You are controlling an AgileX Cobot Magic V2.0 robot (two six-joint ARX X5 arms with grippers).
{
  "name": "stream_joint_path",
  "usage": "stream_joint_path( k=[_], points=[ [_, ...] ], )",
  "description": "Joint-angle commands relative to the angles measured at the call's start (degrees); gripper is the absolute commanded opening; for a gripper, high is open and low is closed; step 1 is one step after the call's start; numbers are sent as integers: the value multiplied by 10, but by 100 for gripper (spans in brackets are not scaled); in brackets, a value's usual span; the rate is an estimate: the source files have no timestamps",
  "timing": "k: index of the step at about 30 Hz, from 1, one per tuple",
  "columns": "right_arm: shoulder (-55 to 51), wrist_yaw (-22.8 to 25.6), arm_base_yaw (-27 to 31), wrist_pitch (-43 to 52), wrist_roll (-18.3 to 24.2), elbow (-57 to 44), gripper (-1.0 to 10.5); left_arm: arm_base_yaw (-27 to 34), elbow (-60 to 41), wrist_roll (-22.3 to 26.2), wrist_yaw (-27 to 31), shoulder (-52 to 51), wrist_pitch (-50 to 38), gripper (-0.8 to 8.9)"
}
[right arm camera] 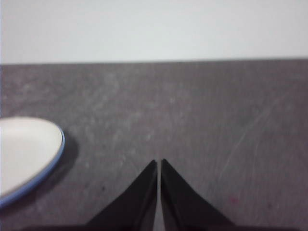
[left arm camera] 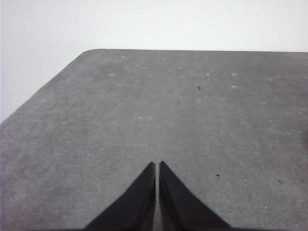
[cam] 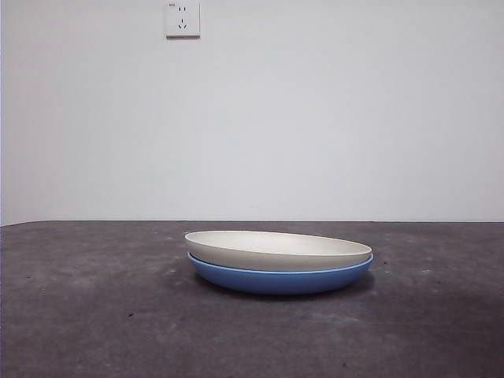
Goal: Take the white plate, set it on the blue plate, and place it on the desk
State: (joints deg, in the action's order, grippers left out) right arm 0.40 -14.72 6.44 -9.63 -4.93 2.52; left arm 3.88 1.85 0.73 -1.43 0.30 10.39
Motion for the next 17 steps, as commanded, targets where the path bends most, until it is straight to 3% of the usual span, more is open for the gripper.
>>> stream_joint_path(
  k=[1,17],
  points=[
    [-2,2,0,5,-20,-13,8,1,-12,0,0,-1,3,13],
    [-2,-2,-11,6,-23,-18,8,1,-12,0,0,-1,3,13]
  ],
)
